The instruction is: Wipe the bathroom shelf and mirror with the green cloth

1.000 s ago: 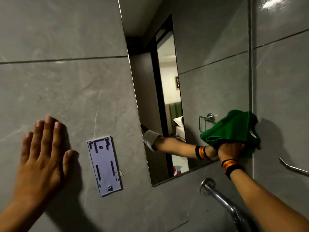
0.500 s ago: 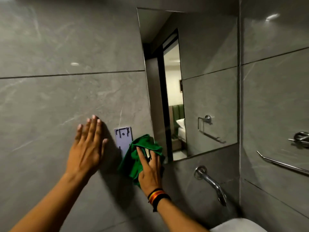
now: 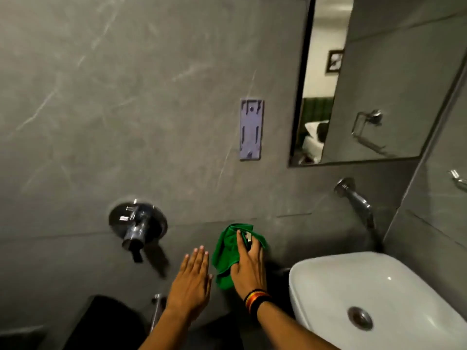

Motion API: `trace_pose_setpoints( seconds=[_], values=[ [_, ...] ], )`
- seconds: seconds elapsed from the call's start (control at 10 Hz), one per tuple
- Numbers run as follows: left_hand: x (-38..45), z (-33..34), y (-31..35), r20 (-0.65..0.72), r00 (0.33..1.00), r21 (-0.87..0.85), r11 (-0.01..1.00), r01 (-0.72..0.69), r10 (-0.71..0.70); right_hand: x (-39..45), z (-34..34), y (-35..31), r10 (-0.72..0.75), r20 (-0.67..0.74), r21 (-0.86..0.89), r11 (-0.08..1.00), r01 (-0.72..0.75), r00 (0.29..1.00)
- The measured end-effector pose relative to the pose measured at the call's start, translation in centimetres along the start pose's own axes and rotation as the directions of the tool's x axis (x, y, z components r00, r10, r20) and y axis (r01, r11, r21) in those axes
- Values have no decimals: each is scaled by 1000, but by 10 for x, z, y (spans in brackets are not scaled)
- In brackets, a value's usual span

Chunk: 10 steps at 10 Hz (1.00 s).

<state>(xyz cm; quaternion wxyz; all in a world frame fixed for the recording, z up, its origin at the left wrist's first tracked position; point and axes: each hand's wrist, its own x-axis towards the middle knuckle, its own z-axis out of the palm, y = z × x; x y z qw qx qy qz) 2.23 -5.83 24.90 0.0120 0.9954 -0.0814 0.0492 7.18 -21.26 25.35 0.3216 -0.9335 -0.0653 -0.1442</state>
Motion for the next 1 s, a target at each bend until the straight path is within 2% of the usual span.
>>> trace_pose_setpoints(
  seconds=[0.1,0.2,0.3,0.6,0.7,0.9,1.0],
  values=[
    [-16,56,-6,-1,997,-73,994,80,-80,-22,33,17,23,93,-113,994,-12,995],
    [-28,116,-13,271,951,-110,977,185,-149,-40,77,35,53,197,-180,983,-17,979],
    [-47,166,-12,357,920,-75,976,202,-163,-60,118,53,68,279,-215,977,-6,958],
    [-91,282,-15,548,819,-133,949,287,-171,-117,231,109,139,429,-270,963,-20,893],
    [-103,305,-15,585,788,-132,937,325,-191,-132,257,120,154,468,-280,960,-20,870],
    [-120,314,-12,631,749,-119,929,351,-202,-152,269,136,245,658,-269,960,-82,712],
    [-116,291,-8,624,767,-143,944,297,-147,-146,245,131,253,660,-243,963,-118,708]
  ],
)
